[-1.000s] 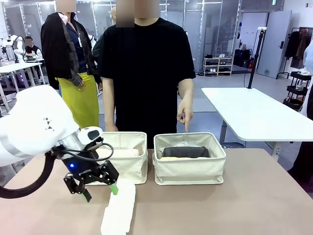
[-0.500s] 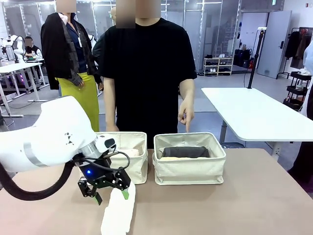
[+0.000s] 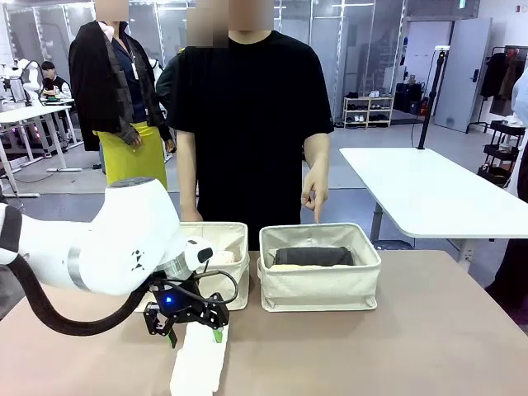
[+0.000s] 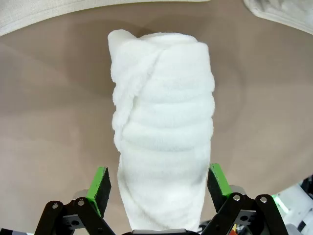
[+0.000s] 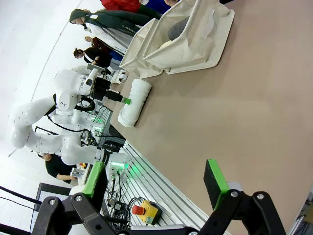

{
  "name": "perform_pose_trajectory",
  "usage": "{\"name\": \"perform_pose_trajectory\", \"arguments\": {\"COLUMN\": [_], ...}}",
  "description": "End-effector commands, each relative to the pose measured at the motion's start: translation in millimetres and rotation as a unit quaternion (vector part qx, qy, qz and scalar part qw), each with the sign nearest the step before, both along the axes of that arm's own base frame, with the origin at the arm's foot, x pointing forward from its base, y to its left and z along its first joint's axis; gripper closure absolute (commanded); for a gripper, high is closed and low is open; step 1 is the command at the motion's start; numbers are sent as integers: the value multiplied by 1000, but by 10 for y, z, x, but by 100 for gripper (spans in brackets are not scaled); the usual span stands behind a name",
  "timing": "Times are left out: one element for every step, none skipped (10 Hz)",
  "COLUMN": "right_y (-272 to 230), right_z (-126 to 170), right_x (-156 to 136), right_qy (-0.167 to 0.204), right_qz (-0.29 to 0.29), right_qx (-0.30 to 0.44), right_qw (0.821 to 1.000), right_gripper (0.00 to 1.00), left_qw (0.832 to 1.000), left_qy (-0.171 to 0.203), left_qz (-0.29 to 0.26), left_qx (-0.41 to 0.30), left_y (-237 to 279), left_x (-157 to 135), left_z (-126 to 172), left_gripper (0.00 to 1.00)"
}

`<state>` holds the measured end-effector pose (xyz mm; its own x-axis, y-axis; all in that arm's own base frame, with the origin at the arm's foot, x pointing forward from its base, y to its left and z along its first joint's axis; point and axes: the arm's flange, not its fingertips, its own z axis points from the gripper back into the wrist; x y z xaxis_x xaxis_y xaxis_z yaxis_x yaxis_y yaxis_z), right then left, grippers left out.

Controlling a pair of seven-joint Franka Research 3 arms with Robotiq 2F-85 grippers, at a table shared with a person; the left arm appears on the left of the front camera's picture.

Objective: Divide the towels into two baskets.
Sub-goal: Pick up one hotel-folded towel from the bottom of the table and place it in the Fabric basket indicated by the person.

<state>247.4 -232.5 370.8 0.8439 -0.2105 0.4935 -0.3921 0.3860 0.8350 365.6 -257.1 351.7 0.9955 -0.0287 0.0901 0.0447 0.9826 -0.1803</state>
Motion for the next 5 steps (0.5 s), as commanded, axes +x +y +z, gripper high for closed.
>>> {"name": "perform_pose_trajectory", "arguments": {"right_y": [11, 11, 11, 11, 11], "right_z": [18, 18, 18, 18, 18], "right_x": [-31, -31, -31, -31, -31], "right_qy": [-7, -7, -7, -7, -7], "right_qz": [0, 0, 0, 0, 0], "right_qx": [3, 3, 3, 3, 3], "right_qw": [1000, 1000, 1000, 1000, 1000], "right_gripper": [0, 0, 0, 0, 0], "left_qw": [1000, 1000, 1000, 1000, 1000], "left_qy": [-12, -11, -13, -11, -8], "left_qz": [19, 17, 18, 16, 12], "left_qx": [8, 10, 15, 15, 11], "left_y": [-135, -152, -174, -187, -200], "left_x": [86, 108, 119, 118, 109], "left_z": [-121, -181, -245, -275, -317], "left_gripper": [0, 0, 0, 0, 0]}}
